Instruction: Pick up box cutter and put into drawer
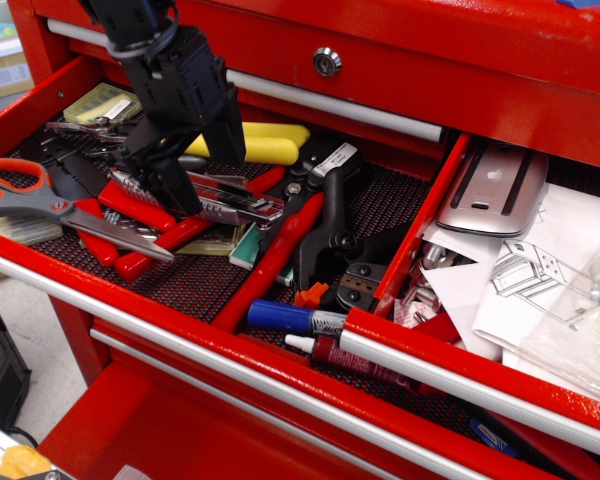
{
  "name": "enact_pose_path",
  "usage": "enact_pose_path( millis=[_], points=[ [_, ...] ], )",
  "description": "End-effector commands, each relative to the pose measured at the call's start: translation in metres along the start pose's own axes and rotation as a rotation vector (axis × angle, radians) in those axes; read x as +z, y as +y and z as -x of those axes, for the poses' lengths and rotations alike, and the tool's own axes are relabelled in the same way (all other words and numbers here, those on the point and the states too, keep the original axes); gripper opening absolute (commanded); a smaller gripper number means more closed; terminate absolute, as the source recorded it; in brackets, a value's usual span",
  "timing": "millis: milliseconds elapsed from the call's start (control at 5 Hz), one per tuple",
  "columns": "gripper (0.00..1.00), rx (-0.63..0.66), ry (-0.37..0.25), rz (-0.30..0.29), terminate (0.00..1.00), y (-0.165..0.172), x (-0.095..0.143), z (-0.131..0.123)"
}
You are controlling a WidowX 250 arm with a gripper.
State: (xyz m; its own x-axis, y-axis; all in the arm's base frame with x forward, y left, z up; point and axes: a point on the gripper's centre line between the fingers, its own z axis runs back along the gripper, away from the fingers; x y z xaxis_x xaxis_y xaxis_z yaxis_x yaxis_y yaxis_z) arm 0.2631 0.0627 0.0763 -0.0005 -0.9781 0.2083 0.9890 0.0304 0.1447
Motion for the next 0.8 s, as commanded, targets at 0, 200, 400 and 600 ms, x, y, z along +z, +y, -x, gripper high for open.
enact_pose_path(
  millis=[0,200,400,600],
  points=[
    [1.00,0.059,-0.028,-0.014,0.00,-0.003,-0.014,0.010],
    [1.00,0.120,-0.089,-0.018,0.00,-0.006,-0.027,0.012],
    [0.00,0.178,-0.062,-0.015,0.00,-0.012,-0.027,0.007],
    [0.00,0.232,-0.079,0.024,0.00,-0.012,-0.026,0.005]
  ],
)
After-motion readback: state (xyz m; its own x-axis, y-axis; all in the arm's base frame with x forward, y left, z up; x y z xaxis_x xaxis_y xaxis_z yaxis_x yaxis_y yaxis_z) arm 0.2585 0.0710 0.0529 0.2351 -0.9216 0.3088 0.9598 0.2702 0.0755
